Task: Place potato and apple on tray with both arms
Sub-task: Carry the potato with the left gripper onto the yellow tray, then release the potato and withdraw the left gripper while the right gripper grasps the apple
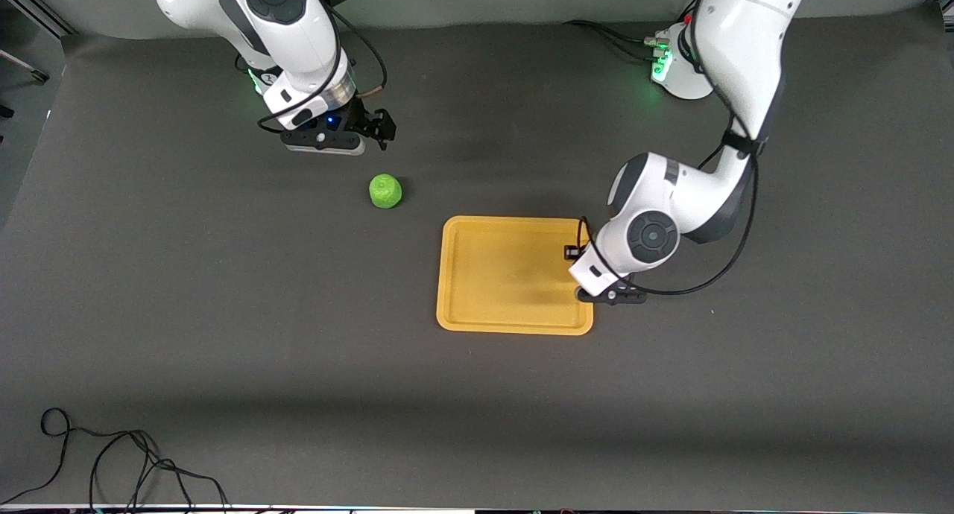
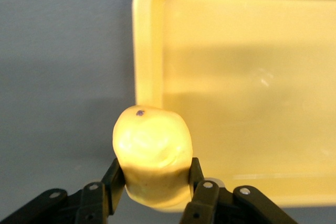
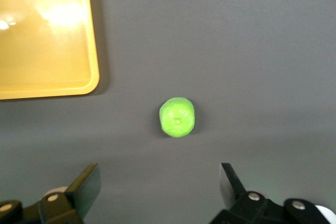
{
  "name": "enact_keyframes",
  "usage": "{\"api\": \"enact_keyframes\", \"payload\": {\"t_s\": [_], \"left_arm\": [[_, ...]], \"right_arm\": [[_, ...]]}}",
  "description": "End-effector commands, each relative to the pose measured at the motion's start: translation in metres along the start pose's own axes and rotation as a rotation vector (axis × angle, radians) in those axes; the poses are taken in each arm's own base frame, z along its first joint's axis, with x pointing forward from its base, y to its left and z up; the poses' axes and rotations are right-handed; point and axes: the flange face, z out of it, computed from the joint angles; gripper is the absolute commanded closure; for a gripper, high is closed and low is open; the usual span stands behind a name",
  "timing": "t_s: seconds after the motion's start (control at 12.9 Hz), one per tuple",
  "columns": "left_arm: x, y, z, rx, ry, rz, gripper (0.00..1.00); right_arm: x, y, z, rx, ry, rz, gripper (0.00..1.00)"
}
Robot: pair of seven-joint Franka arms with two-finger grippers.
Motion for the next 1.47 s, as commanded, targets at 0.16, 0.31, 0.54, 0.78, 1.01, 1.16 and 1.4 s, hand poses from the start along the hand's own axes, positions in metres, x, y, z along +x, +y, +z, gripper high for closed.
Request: {"api": "enact_keyframes", "payload": {"t_s": [0.16,0.31,0.54,0.78,1.01,1.16,1.4], "left_arm": [[0.010,0.024,0.015,0.010,0.010,-0.012,0.93],[0.010,0.025,0.015,0.031,0.018,0.011,0.01],[0.011,0.024,0.006,0.051,0.032,0.021,0.00],[0.011,0.019,-0.043,0.024,0.081,-0.019,0.00],[-0.008,-0.036,-0.153,0.015,0.077,-0.060,0.00],[-0.025,-0.083,-0.201,0.085,0.064,-0.001,0.00],[-0.047,-0.162,-0.263,0.122,0.122,0.064,0.00]], "right_arm": [[-0.010,0.014,0.065,0.040,0.063,0.012,0.00],[-0.012,0.012,0.098,0.047,0.068,0.022,0.00],[-0.014,0.013,0.129,0.051,0.070,0.027,0.00],[-0.017,0.015,0.184,0.085,0.097,0.031,0.00],[-0.018,0.013,0.227,0.099,0.105,0.035,0.00],[-0.018,0.014,0.233,0.093,0.099,0.035,0.00],[-0.028,0.009,0.246,0.072,0.079,0.016,0.03]]}}
